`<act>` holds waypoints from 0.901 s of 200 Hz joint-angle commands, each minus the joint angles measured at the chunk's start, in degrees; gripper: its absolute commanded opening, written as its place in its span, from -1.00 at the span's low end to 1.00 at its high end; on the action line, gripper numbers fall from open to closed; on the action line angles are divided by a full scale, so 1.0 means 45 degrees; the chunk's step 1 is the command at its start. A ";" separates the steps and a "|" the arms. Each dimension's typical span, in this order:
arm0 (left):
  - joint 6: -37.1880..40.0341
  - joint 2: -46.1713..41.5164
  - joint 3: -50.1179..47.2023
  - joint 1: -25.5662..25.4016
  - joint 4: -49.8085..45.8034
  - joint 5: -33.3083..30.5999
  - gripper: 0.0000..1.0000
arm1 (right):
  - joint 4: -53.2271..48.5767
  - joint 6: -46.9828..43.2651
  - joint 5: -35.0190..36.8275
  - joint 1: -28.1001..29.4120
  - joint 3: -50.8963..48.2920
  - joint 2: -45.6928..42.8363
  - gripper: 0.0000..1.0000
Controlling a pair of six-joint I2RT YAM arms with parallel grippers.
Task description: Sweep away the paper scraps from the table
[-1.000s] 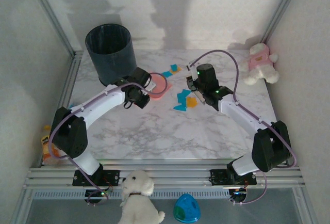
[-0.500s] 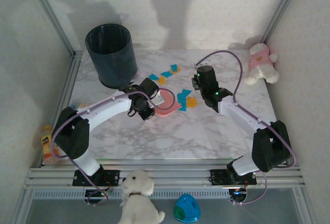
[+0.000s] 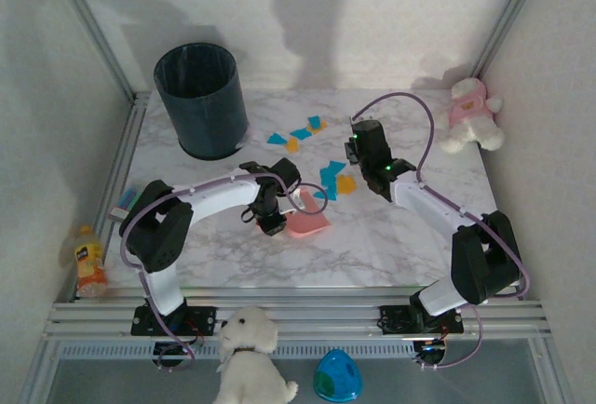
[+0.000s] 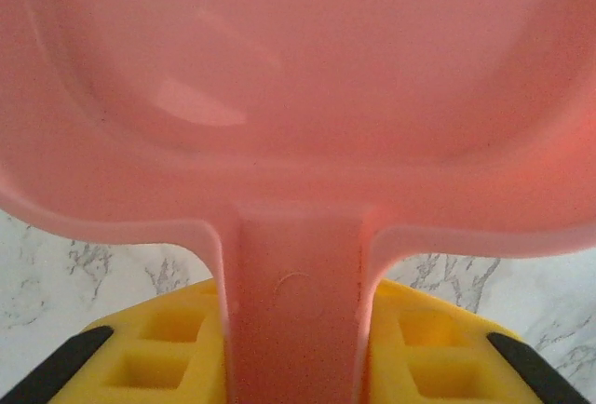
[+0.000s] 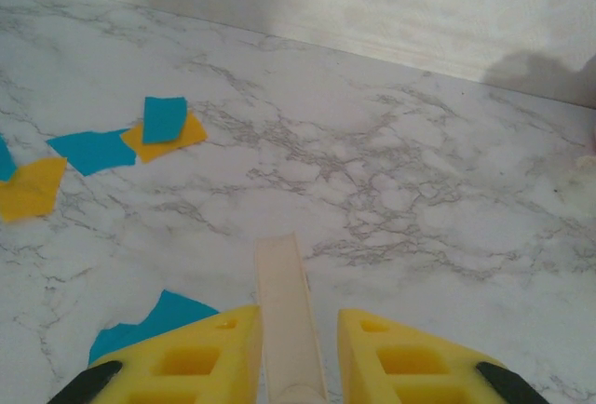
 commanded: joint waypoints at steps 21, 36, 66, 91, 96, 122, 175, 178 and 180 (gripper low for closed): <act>0.0089 0.0115 0.0425 -0.0082 -0.0593 -0.0446 -1.00 | 0.0306 0.0135 -0.0458 0.0000 -0.0272 0.0234 -1.00; -0.0029 0.0172 0.0498 -0.0089 -0.0638 -0.0619 -1.00 | 0.0375 0.0155 -0.0912 0.0042 -0.0313 0.0340 -1.00; -0.0317 0.0369 0.0786 -0.0057 -0.0978 -0.0961 -1.00 | 0.0294 0.0165 -0.1241 0.0125 -0.0149 0.0671 -1.00; -0.0359 0.0475 0.0971 -0.0059 -0.1154 -0.0927 -1.00 | 0.0026 0.0136 -0.1545 0.0175 0.0077 0.0927 -1.00; -0.0354 0.0513 0.1008 -0.0056 -0.1184 -0.0886 -1.00 | 0.0044 0.0117 -0.1605 0.0201 0.0077 0.0956 -1.00; -0.0489 0.0766 0.1227 -0.0067 -0.1337 -0.0929 -1.00 | 0.0035 -0.0015 -0.2021 0.0325 0.0058 0.1034 -1.00; -0.0684 0.1257 0.1627 0.0009 -0.1556 -0.0783 -1.00 | -0.0264 -0.0294 -0.2876 0.0597 0.0112 0.1055 -1.00; -0.0691 0.1266 0.1647 0.0009 -0.1574 -0.0779 -1.00 | -0.0292 -0.0294 -0.2907 0.0603 0.0116 0.1055 -1.00; -0.0706 0.1267 0.1655 0.0013 -0.1566 -0.0783 -1.00 | -0.0313 -0.0295 -0.2945 0.0613 0.0126 0.1055 -1.00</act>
